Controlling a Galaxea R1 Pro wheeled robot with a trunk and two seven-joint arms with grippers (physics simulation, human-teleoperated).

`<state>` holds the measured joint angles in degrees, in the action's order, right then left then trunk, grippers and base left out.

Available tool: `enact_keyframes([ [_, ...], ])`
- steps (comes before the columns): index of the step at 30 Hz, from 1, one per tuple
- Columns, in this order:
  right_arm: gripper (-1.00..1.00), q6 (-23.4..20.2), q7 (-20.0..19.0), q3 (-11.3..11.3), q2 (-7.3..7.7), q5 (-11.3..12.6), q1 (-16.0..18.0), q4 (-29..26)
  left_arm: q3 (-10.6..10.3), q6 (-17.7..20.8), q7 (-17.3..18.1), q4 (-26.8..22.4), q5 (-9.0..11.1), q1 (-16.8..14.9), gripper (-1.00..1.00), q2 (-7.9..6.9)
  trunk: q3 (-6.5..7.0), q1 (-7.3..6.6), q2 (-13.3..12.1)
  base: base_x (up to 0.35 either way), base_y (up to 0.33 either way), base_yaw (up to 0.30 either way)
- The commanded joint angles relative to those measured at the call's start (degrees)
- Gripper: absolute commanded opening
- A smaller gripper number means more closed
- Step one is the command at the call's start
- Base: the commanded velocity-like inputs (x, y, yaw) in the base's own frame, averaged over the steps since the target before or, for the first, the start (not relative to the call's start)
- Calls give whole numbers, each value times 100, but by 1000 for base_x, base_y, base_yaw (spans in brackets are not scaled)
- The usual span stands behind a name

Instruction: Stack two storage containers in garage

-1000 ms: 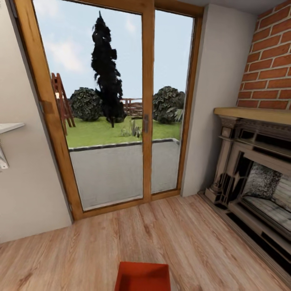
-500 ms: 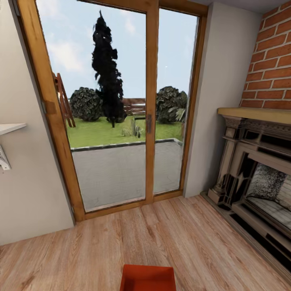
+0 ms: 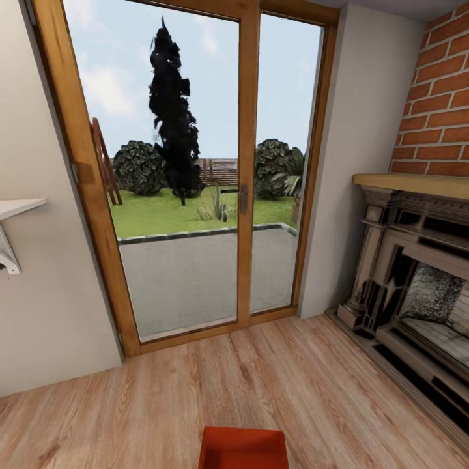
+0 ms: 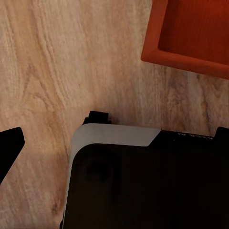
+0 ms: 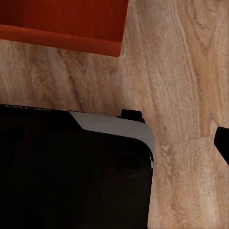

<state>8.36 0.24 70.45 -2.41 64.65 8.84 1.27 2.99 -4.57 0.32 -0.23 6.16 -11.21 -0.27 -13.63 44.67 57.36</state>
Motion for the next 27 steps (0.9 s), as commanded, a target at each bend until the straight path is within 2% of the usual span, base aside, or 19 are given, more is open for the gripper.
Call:
enact_keyframes([
  [1, 100, 17, 2, 50, -6, 39, 4, 13, 25, -17, 3, 6, 34, -4, 100, 0, -7, 0, 5, 0, 0, -24],
  [9, 100, 17, 2, 40, -6, 40, 4, 13, 23, -17, 3, 6, 34, -4, 100, 0, -7, 0, 5, 0, 0, -120],
  [27, 100, 17, 2, 60, -8, 22, 4, 13, 25, -17, 3, 6, 34, -4, 100, 0, -7, 0, 5, 0, 0, -4],
])
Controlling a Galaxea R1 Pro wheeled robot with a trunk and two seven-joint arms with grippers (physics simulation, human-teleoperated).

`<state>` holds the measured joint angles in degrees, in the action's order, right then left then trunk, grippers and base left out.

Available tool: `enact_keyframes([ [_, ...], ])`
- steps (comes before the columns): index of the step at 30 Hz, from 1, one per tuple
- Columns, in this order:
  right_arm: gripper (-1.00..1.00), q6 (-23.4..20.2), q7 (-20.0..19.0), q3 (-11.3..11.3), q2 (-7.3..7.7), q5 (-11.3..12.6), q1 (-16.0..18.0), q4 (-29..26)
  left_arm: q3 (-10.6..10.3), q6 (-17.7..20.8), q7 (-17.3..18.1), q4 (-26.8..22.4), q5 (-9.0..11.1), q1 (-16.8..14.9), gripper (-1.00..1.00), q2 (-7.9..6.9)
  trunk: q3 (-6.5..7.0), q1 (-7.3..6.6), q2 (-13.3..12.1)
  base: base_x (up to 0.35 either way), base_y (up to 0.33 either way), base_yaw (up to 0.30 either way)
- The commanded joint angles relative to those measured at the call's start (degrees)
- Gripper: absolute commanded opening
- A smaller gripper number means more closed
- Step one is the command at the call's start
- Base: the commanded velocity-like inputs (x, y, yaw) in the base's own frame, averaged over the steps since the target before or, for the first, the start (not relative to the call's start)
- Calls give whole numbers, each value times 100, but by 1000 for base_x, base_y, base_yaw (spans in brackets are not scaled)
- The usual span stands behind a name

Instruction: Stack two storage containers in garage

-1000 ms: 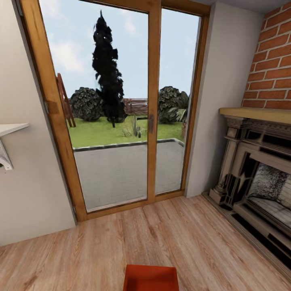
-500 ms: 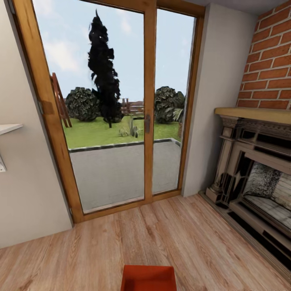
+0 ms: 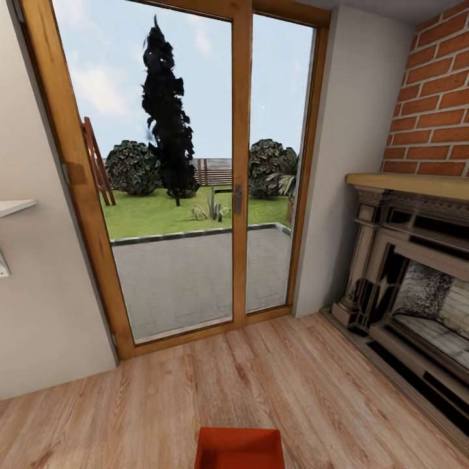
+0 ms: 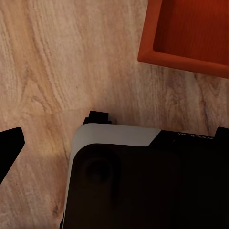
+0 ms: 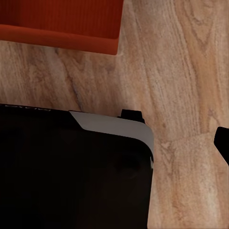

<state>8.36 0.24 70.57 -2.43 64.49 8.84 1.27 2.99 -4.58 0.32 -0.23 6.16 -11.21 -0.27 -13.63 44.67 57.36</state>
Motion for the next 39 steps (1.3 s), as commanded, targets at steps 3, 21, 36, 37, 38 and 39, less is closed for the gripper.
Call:
enact_keyframes([
  [3, 100, 17, 2, 27, -4, 54, 4, 13, 26, -17, 3, 6, 34, -4, 100, 0, -7, 0, 5, 0, 0, 0],
  [21, 100, 19, 2, 64, -8, 32, 4, 13, 22, -17, 3, 6, 34, -4, 100, 0, -15, 0, 5, 0, 0, 0],
  [36, 100, 17, 2, 45, -3, 37, 4, 13, 26, -17, 3, 6, 34, -4, 100, 0, -145, 0, 5, 0, 0, 0],
  [37, 100, 17, 2, 45, -3, 37, 4, 13, 26, -17, 3, 6, 34, -4, 100, 0, -155, 0, 5, 0, 0, 0],
  [38, 100, 17, 2, 45, -3, 37, 4, 13, 25, -17, 3, 6, 34, -4, 100, 0, -164, 0, 5, 0, 0, 0],
  [39, 100, 17, 2, 45, -3, 37, 4, 13, 25, -17, 3, 6, 34, -4, 100, 0, -173, 0, 5, 0, 0, 0],
])
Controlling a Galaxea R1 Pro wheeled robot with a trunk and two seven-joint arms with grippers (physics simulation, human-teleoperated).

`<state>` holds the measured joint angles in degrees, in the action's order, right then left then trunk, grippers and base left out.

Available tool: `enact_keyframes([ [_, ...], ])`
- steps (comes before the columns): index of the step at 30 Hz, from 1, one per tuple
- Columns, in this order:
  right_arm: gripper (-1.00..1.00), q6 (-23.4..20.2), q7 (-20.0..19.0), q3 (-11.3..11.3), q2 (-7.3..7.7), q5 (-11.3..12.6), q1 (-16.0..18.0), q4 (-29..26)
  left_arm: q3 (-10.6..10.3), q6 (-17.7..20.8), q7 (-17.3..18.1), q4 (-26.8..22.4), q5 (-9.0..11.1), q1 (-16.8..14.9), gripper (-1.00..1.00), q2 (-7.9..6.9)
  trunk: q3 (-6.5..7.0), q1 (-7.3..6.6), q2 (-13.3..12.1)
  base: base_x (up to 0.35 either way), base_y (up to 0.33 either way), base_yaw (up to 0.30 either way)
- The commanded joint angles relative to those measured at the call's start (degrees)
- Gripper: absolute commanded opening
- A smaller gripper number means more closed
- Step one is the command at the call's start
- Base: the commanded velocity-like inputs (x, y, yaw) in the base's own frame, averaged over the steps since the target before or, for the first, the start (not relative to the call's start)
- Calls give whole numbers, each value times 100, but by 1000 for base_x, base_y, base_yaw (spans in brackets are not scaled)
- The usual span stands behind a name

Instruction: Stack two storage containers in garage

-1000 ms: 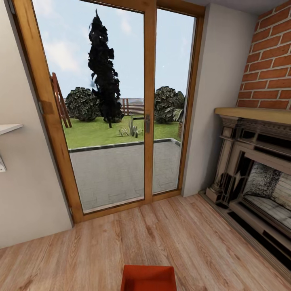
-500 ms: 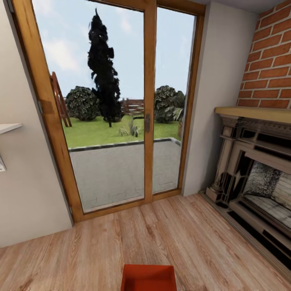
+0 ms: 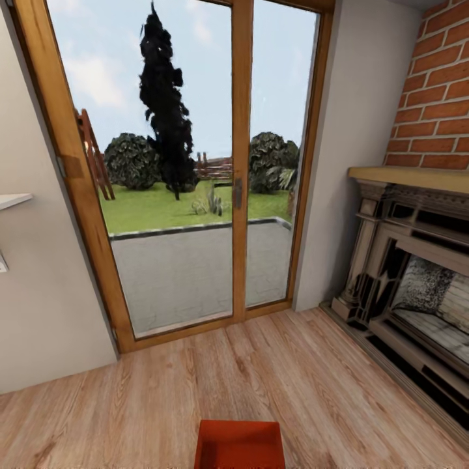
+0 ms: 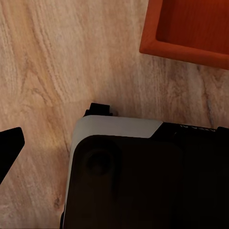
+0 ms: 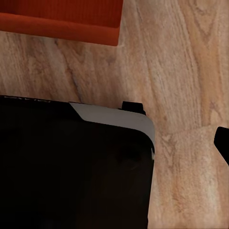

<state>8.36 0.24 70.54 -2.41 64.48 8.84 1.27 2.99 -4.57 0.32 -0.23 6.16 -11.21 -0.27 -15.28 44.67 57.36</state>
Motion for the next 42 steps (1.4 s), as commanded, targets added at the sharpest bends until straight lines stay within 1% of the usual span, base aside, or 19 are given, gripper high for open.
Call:
enact_keyframes([
  [1, 100, 17, 2, 48, -6, 39, 3, 13, 26, -17, 3, 6, 34, -4, 100, 0, -17, 0, 5, 0, 0, 0],
  [42, 100, 17, 2, 30, -6, 56, 3, 13, 24, -17, 3, 6, 34, -4, 100, 0, -395, 0, 5, 0, 0, 0],
])
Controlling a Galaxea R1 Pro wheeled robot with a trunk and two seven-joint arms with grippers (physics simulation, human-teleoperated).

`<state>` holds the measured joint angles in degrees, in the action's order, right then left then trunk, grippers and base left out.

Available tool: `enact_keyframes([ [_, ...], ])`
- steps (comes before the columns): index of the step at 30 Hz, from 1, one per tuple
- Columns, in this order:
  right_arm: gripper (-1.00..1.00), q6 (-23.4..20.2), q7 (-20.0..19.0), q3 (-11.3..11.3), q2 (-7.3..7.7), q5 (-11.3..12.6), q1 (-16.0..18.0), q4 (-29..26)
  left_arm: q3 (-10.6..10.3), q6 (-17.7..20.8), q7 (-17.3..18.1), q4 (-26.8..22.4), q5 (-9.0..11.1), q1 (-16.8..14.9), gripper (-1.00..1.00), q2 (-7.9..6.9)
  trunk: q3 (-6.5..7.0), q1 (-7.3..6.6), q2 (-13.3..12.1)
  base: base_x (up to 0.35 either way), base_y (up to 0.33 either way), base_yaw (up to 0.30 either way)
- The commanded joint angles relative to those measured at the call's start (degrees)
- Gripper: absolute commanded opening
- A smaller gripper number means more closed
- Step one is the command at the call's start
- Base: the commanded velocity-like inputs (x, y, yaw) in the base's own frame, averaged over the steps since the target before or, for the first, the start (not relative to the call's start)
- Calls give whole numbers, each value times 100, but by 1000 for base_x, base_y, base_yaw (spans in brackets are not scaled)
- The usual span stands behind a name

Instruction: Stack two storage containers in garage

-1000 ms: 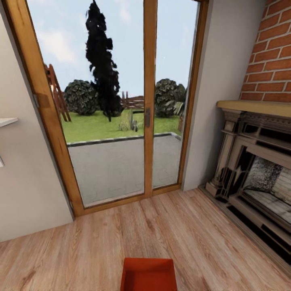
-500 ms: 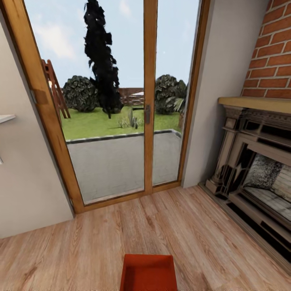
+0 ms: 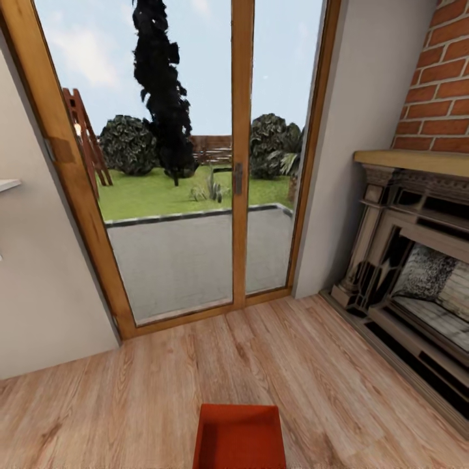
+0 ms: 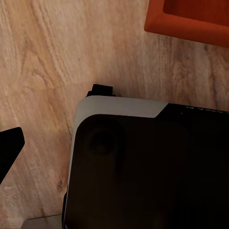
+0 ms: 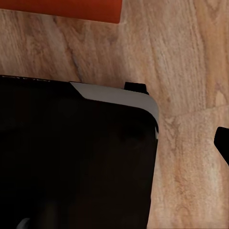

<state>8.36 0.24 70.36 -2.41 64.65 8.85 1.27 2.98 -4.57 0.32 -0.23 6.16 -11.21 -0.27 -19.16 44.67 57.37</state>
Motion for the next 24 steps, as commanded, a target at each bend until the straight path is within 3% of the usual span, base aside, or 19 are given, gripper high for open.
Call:
enact_keyframes([
  [1, 100, 17, 2, 48, -6, 38, 3, 13, 24, -17, 3, 6, 34, -4, 100, 0, -16, 0, 4, 0, 0, 0],
  [24, 100, 17, 2, 39, -1, 47, 3, 13, 27, -17, 3, 6, 34, -4, 100, 0, -228, 0, 4, 0, 0, 0],
])
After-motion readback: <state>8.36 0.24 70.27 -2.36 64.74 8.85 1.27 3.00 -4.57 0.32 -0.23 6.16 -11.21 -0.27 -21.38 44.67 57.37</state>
